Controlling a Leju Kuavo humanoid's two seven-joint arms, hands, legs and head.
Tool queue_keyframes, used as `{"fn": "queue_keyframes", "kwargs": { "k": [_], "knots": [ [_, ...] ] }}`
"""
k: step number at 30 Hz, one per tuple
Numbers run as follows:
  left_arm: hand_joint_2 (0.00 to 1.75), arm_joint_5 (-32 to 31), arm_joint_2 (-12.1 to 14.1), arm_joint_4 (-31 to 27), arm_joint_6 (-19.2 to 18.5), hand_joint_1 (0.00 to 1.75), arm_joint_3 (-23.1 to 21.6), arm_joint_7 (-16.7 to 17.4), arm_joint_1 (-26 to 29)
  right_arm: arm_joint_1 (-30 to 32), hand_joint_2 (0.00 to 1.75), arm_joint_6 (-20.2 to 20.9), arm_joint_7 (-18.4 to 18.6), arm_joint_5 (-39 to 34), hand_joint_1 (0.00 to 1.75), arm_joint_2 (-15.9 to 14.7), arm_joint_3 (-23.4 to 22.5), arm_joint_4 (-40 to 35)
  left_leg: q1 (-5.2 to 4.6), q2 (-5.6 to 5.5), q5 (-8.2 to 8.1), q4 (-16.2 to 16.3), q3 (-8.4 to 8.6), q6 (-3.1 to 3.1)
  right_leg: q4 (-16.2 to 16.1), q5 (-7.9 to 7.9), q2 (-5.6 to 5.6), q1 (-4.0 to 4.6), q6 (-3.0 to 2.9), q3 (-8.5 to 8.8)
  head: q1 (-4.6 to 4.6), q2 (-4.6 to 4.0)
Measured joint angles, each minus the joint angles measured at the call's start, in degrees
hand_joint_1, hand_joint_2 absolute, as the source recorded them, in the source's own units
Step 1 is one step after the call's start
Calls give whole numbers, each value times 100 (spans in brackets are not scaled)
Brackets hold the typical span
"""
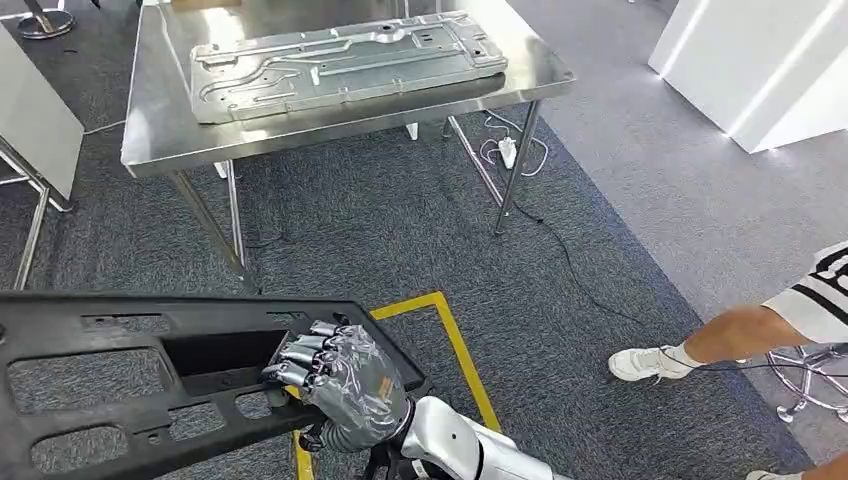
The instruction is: Take the parts from the cabinet and place them on the table.
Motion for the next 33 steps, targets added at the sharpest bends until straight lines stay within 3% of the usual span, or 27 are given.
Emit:
{"fn": "queue_keyframes", "kwargs": {
  "k": [4,8,12,17,20,25,29,33],
  "knots": [
    [175,22,0,0,-48,0,0,11,0,0,175,0,0,-2,175,0,0,0,0,0,1,-24,16,-1,-1,0,1,-1,-1,2,0,0],
    [175,190,256,0,-374,0,105,107,27,0,175,2,-2,-2,175,0,0,9,2,0,4,-39,32,-7,-1,-5,3,2,-7,5,2,0],
    [175,203,411,0,-389,0,160,140,41,-1,175,7,-2,33,175,-2,0,55,2,0,10,-57,44,-17,-1,-7,3,1,-11,7,0,0],
    [175,186,450,0,-352,0,186,151,49,-27,175,26,40,151,175,-13,2,103,2,0,15,-72,52,-26,0,-11,3,1,-18,10,0,0],
    [175,199,444,0,-453,0,210,210,57,-104,175,291,221,83,175,-96,-7,144,2,2,15,-73,56,-26,-1,-12,5,1,-19,12,0,0],
    [175,306,446,0,-704,0,330,341,74,-200,175,940,529,-245,175,-617,-324,422,-2,0,15,-72,61,-26,-3,-12,0,-4,-19,21,0,0],
    [175,258,452,0,-671,0,404,328,139,-198,175,1227,586,-159,175,-1196,-934,676,-7,-3,14,-71,62,-25,-5,-11,-2,-11,-18,23,0,0],
    [175,221,470,0,-715,0,420,297,142,-197,175,1458,584,-83,175,-1504,-1257,800,-8,-2,12,-70,63,-23,-6,-11,1,-12,-18,20,0,0]
  ]
}}
